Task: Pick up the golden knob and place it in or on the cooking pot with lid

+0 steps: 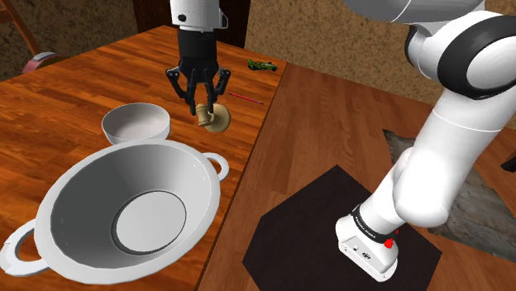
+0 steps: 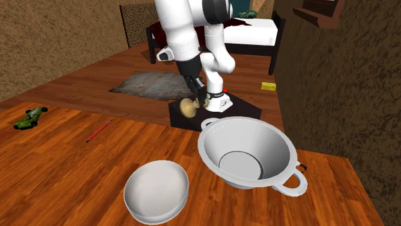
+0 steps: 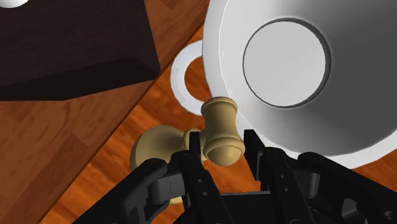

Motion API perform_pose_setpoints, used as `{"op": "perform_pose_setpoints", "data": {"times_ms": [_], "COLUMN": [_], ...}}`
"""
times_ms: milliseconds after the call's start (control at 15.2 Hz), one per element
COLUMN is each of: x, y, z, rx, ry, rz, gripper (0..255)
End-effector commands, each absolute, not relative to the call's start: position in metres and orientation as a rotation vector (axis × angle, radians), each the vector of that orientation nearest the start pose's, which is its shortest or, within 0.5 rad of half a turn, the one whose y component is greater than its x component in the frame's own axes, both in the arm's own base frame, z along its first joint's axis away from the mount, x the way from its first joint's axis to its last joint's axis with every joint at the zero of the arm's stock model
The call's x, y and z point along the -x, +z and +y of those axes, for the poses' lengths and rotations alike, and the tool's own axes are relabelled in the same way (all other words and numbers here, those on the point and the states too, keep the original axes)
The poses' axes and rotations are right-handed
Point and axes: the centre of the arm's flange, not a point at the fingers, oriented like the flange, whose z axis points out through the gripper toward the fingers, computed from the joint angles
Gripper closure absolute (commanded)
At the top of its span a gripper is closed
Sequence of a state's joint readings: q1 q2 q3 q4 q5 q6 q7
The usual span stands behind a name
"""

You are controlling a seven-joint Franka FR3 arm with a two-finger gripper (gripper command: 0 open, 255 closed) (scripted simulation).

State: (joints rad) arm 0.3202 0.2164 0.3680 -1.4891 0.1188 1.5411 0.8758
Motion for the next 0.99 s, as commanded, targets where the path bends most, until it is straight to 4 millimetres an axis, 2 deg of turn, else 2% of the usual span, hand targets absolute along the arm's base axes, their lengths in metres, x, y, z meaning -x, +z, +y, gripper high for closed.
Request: {"op": "perform_pose_setpoints", "data": {"times_ms": [0,924], "x": [-0.464,-0.386], "y": [0.543,0.548], "z": [0.403,0.570], "rx": [3.069,3.069], "ry": [0.379,0.379], "rz": [0.303,0.303], "gripper": [255,255]}}
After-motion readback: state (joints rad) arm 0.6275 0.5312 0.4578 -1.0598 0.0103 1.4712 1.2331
